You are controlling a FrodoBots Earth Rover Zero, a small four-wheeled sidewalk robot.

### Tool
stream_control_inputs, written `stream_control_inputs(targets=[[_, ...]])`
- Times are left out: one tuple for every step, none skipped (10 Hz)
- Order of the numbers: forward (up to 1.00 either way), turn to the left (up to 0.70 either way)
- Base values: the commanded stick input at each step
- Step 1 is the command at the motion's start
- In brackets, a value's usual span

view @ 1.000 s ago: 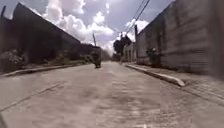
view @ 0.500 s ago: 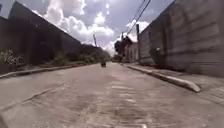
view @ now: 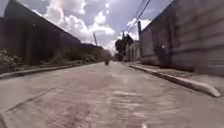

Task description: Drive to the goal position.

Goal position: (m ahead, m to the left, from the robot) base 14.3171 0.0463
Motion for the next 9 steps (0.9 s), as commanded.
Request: stream_control_inputs(targets=[[0.0, 0.0], [0.0, 0.0], [0.0, 0.0], [0.0, 0.0], [0.0, 0.0], [0.0, 0.0], [0.0, 0.0], [0.08, 0.0], [0.44, 0.0]])
